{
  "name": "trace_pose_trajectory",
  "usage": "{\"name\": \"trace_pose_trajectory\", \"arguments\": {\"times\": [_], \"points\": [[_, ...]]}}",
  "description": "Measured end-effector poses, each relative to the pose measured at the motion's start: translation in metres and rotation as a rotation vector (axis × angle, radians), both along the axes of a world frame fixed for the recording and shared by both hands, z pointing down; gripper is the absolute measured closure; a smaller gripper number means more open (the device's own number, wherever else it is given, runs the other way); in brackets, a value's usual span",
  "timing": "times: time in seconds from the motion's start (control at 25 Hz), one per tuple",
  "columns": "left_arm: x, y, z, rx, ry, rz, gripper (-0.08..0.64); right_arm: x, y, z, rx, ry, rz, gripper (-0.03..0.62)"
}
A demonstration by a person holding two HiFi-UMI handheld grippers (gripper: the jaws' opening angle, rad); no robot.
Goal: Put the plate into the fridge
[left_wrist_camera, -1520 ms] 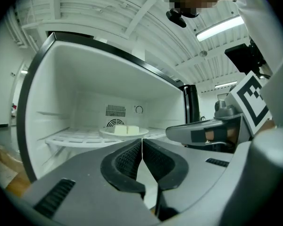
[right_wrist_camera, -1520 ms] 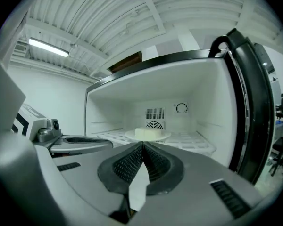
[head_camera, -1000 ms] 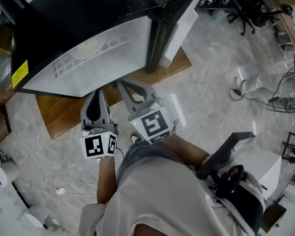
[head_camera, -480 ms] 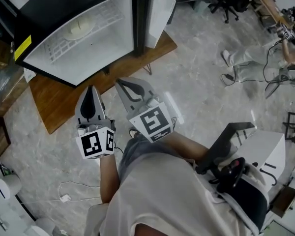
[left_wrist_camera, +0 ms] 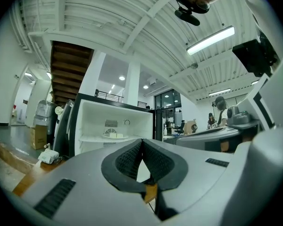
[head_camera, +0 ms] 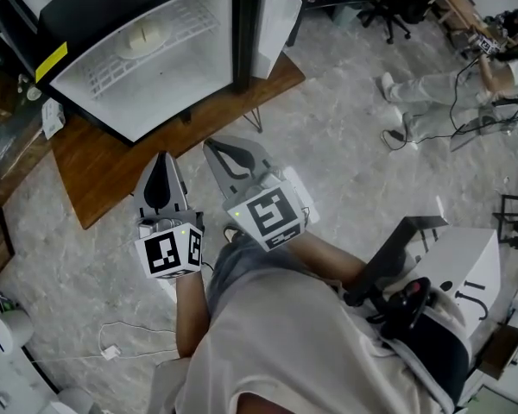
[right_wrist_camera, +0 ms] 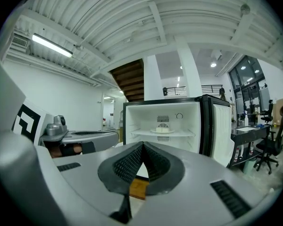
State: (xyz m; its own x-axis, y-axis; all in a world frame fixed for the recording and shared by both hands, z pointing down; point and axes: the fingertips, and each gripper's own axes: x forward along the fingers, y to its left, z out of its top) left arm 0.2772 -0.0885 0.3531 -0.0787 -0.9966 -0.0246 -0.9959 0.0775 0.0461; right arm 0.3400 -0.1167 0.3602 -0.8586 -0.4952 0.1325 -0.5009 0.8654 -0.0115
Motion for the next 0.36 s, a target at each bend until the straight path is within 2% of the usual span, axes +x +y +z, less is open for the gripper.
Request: {"name": "trace_pose_trajectory", "arguments": {"times": [0.36], "points": [[-0.003, 0.019, -0.006, 0.006, 0.007, -0.009, 0.540, 0.000, 0.018, -0.005, 0.020, 0.007, -0.006, 0.575]]}}
